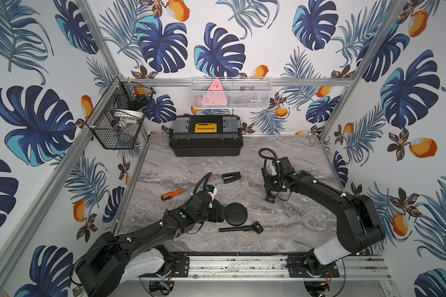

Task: Assemble a microphone stand
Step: Move the microphone stand base to the center of the board.

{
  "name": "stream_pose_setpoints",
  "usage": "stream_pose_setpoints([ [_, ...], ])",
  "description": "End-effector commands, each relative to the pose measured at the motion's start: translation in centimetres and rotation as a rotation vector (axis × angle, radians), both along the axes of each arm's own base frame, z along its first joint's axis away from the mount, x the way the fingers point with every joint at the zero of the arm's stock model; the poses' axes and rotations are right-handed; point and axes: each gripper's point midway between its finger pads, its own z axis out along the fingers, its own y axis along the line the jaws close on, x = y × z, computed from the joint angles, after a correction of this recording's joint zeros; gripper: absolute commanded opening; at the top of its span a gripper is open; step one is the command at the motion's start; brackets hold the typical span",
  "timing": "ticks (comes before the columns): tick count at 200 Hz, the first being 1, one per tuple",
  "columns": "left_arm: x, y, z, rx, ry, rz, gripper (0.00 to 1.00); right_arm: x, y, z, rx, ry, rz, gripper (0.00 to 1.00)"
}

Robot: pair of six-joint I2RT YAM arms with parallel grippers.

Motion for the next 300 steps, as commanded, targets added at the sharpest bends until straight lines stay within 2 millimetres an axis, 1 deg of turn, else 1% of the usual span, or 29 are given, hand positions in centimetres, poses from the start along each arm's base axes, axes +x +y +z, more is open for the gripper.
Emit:
stream_pose_setpoints([
  [1,-0.8,0.2,-1.2,0.053,0.070,0.008,0.84,-0.7,-0.3,1.3,0.014,-0.022,-0.018,0.14],
  [12,-1.0,0.0,-1.4,0.045,0.087,0.011,0.84,-1.1,-0.4,1.4,0.019,-0.026,-0.016,0.14],
  [29,-1.2,-0.5,-1.5,0.043,0.109,0.004,0.80,-1.6,-0.5,1.4,0.025,-0.032,-0.014,0.15],
  [52,-1.3,-0.9,-2.1,0.057,0.148,0.002,0.81,-2.0,-0.5,1.3,0.032,-0.035,-0.004,0.15],
  [71,-1.3,-2.0,-2.1,0.017,0.177,-0.012,0.83,-2.2,-0.4,1.2,0.044,-0.040,0.002,0.15],
  [85,-1.3,-2.7,-2.3,-0.018,0.206,-0.003,0.81,-2.3,-0.3,1.2,0.050,-0.042,0.007,0.15],
  [108,-1.3,-2.7,-3.2,0.007,0.264,0.024,0.74,-2.5,-0.3,1.4,0.057,-0.051,0.012,0.16],
  [133,-1.2,-2.5,-3.6,0.022,0.288,0.060,0.75,-2.7,-0.3,1.8,0.069,-0.072,0.011,0.16],
  [147,-1.2,-2.9,-3.6,0.011,0.305,0.060,0.74,-2.8,-0.3,1.8,0.077,-0.075,0.012,0.16],
  [174,-1.3,-3.5,-4.4,0.011,0.339,0.059,0.71,-2.9,-0.1,1.7,0.089,-0.072,0.016,0.16],
  [230,-1.1,-3.9,-5.6,0.035,0.371,0.078,0.72,-2.9,0.3,1.9,0.112,-0.080,0.027,0.17],
  [248,-0.9,-4.3,-5.9,0.024,0.378,0.080,0.72,-3.0,0.4,1.9,0.118,-0.079,0.032,0.16],
  [300,-0.2,-6.2,-6.6,0.008,0.391,0.059,0.70,-3.2,0.5,1.8,0.130,-0.071,0.034,0.16],
])
